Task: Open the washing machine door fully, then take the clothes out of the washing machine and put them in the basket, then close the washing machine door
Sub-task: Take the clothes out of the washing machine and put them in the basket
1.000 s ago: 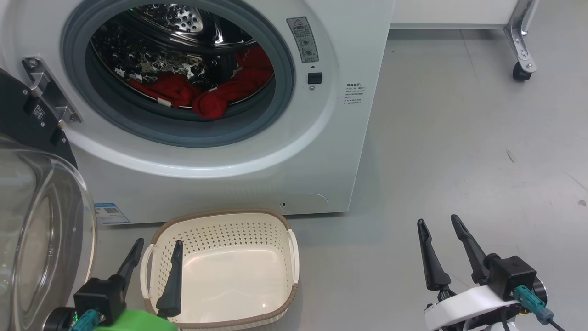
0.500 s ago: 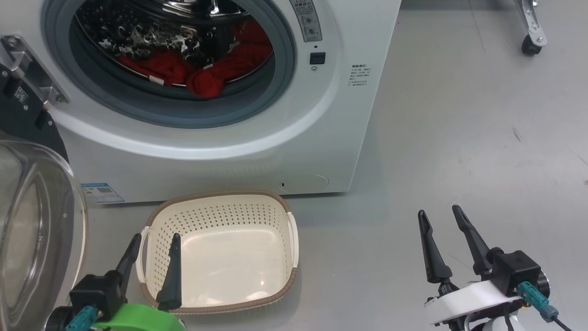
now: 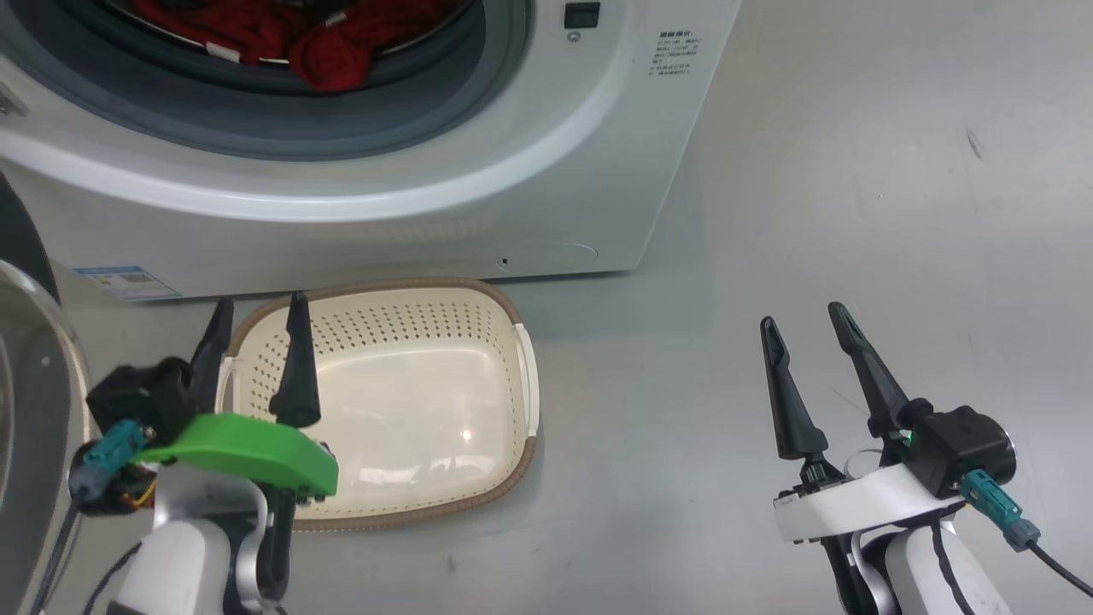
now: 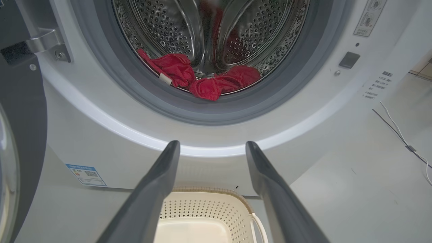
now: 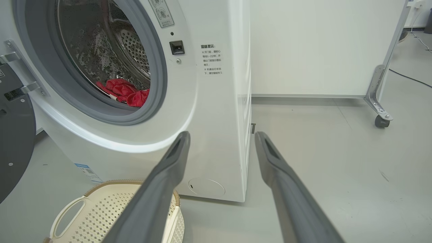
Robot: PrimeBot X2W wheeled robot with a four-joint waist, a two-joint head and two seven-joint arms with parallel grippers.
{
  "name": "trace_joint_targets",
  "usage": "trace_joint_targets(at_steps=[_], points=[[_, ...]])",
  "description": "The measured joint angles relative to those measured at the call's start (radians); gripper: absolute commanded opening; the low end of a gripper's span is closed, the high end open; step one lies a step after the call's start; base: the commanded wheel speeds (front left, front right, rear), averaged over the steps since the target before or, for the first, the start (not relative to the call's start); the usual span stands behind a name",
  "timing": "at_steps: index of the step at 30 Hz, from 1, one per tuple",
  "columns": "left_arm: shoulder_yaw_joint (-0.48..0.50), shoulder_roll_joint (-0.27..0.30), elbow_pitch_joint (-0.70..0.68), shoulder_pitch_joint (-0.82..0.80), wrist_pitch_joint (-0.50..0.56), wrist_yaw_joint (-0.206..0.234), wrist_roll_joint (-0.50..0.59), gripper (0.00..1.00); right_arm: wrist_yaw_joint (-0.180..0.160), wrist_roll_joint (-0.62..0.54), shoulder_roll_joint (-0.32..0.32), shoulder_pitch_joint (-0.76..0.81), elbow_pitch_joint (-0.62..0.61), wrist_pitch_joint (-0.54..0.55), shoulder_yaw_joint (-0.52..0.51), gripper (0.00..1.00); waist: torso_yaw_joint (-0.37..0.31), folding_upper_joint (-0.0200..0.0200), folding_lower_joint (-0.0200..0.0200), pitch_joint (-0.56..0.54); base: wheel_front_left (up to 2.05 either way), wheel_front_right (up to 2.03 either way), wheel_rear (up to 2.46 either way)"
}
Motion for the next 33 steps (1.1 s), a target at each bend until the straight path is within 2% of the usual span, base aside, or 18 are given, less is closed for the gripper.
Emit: trace_joint_targets(at_steps=[9,18,27,30,33], points=[[0.039,0.008,0.116,-0.243,0.058,-0.002,-0.019,1.0,0.001,0.007,0.0,-0.081,-0.016,0.0,0.029,1.0,-0.039,0.0,0.0,0.122,0.0,0.0,0.0],[0.059,0.086,0.225,-0.486,0.168,-0.035,-0.022,1.0,0.001,0.064,0.001,-0.145,-0.015,0.0,0.066,1.0,-0.105,0.0,0.0,0.23,0.0,0.0,0.0],[0.102,0.152,0.331,-0.697,0.267,-0.052,-0.036,1.0,-0.011,0.164,0.001,-0.21,-0.016,0.0,0.131,1.0,-0.207,0.0,0.0001,0.307,0.0,0.0,0.0],[0.107,0.205,0.365,-0.76,0.303,-0.061,-0.031,1.0,-0.018,0.193,0.001,-0.228,-0.017,0.0,0.156,1.0,-0.248,0.0,0.0,0.33,0.0,0.0,0.0],[0.112,0.236,0.386,-0.801,0.326,-0.062,-0.028,1.0,-0.025,0.21,0.001,-0.237,-0.017,0.0,0.169,1.0,-0.278,0.0,0.0001,0.344,0.0,0.0,0.0]])
